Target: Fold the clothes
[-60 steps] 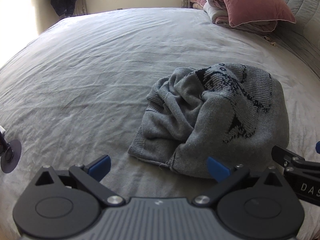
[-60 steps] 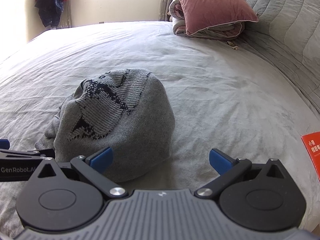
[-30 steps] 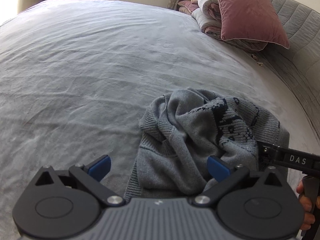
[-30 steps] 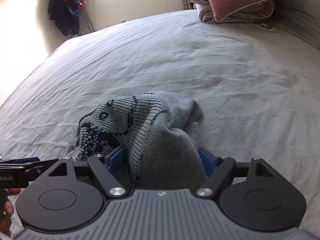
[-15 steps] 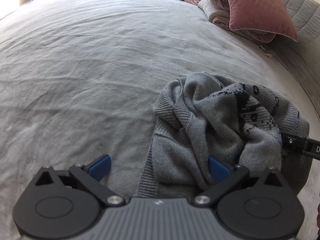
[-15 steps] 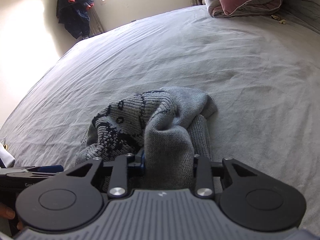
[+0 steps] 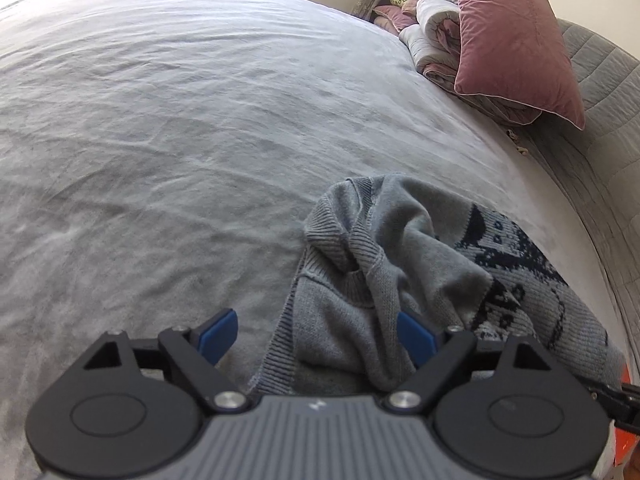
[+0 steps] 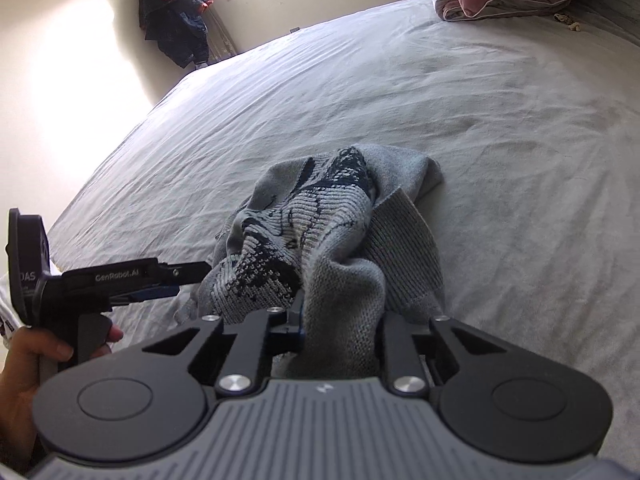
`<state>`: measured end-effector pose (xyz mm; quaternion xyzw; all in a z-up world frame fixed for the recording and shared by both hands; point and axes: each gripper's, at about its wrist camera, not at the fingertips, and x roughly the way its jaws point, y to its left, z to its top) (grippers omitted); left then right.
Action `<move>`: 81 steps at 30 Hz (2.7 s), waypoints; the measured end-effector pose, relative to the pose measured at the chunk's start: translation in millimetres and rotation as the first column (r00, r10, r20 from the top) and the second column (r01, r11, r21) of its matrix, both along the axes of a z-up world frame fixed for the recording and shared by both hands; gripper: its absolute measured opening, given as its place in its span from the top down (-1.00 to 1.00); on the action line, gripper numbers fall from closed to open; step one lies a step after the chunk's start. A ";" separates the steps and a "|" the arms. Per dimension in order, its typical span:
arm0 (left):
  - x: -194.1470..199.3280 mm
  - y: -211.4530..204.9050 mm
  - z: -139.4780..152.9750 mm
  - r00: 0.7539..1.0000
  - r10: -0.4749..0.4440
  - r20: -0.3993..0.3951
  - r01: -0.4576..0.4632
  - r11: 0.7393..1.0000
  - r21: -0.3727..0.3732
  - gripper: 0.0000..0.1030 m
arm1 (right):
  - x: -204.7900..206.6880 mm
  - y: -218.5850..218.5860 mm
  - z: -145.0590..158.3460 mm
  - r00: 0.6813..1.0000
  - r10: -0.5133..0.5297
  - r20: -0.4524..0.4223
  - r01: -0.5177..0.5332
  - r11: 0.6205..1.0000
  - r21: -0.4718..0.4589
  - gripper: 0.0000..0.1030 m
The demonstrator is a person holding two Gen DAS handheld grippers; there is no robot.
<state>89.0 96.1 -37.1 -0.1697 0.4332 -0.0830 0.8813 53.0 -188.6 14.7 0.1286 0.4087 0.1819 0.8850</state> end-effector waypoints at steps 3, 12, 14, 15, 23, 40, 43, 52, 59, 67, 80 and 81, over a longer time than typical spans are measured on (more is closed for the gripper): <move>1.6 1.2 -2.1 1.000 0.004 -0.007 -0.004 1.000 -0.001 -0.64 | -11.3 -4.6 -0.2 0.999 0.021 -0.025 -0.021 1.000 -0.007 0.61; 5.6 -7.0 -7.0 1.000 -0.010 -0.015 0.010 1.000 -0.005 -0.42 | -17.3 -11.0 -8.4 0.997 0.051 -0.062 -0.054 0.998 -0.041 0.44; 6.3 -8.7 -7.8 1.000 -0.015 -0.015 0.015 1.000 -0.003 -0.36 | -15.6 -17.0 -3.0 0.998 0.038 -0.045 -0.039 0.999 -0.019 0.17; 7.0 -8.9 -8.3 1.000 -0.018 -0.016 0.018 1.000 -0.002 -0.35 | -14.6 -19.9 0.4 0.999 0.028 -0.031 -0.028 1.000 -0.006 0.10; 3.3 -5.9 -5.9 0.999 -0.041 -0.021 0.041 0.999 -0.011 -0.30 | 4.0 -35.6 21.2 0.995 -0.080 0.059 0.076 0.994 0.076 -0.04; 7.5 5.4 -9.7 0.990 -0.132 -0.038 0.132 0.991 -0.022 -0.02 | 112.5 8.1 -5.3 0.987 -0.136 0.080 0.145 0.982 -0.121 -0.02; 9.0 2.5 -10.6 0.989 -0.143 -0.041 0.143 0.990 -0.014 0.02 | 128.9 18.1 -20.7 0.989 -0.127 0.070 0.137 0.974 -0.181 -0.02; 10.3 0.0 -12.1 0.987 -0.154 -0.042 0.154 0.988 0.001 0.06 | 141.6 38.6 -50.3 0.990 -0.114 0.080 0.128 0.970 -0.205 0.52; 9.7 0.1 -10.6 0.990 -0.140 -0.032 0.140 0.990 0.011 0.28 | 134.7 32.0 -36.3 0.970 -0.176 0.166 0.209 0.955 -0.210 0.72; 9.4 1.0 -6.7 0.993 -0.119 -0.017 0.119 0.993 0.007 0.17 | 129.1 -9.5 -11.7 0.906 -0.348 0.240 0.398 0.894 -0.206 0.73; 23.9 -4.5 -9.7 0.995 -0.097 -0.024 0.097 0.995 0.007 0.09 | 112.3 -77.8 -23.2 0.847 -0.507 0.157 0.531 0.805 -0.263 0.73; 25.4 -6.4 -10.5 0.995 -0.095 -0.024 0.096 0.995 0.010 0.09 | 111.9 -82.4 -24.5 0.846 -0.512 0.150 0.534 0.803 -0.265 0.73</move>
